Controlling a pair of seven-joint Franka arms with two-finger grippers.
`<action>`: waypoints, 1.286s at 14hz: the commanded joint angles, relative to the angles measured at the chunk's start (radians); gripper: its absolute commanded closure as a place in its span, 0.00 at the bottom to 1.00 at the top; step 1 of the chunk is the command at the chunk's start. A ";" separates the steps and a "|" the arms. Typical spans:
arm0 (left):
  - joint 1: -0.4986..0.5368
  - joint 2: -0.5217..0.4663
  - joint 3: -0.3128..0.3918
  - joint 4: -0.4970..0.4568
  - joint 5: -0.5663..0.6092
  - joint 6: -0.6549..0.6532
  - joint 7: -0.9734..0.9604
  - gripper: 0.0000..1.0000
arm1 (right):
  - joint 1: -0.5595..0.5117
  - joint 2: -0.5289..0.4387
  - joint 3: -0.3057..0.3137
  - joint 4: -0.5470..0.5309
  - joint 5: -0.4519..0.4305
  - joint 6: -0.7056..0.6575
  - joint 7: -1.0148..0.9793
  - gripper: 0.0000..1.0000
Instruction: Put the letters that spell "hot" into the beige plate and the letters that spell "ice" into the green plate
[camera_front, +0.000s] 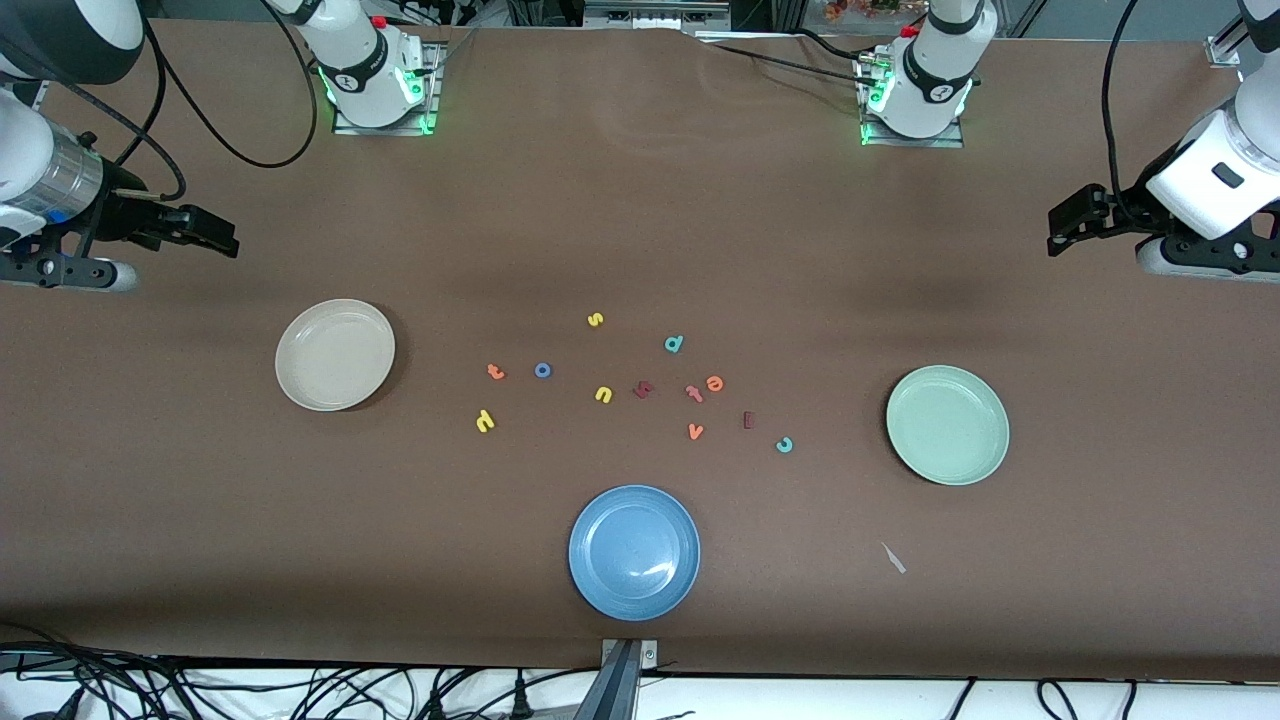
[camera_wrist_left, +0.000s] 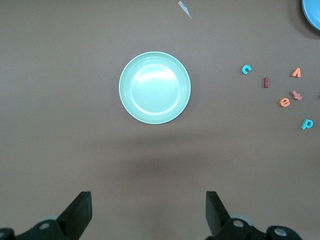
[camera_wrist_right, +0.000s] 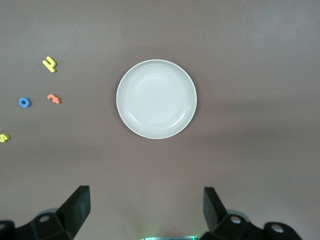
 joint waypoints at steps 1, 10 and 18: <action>0.001 0.000 0.000 0.017 -0.023 -0.024 0.015 0.00 | 0.004 -0.003 -0.003 0.000 -0.009 -0.006 0.002 0.00; -0.017 0.004 -0.075 0.018 -0.021 -0.056 0.016 0.00 | 0.004 -0.003 -0.003 0.000 -0.009 -0.008 0.002 0.00; -0.103 0.262 -0.207 0.085 -0.021 0.086 0.015 0.00 | 0.004 -0.003 -0.003 0.000 -0.009 -0.008 0.002 0.00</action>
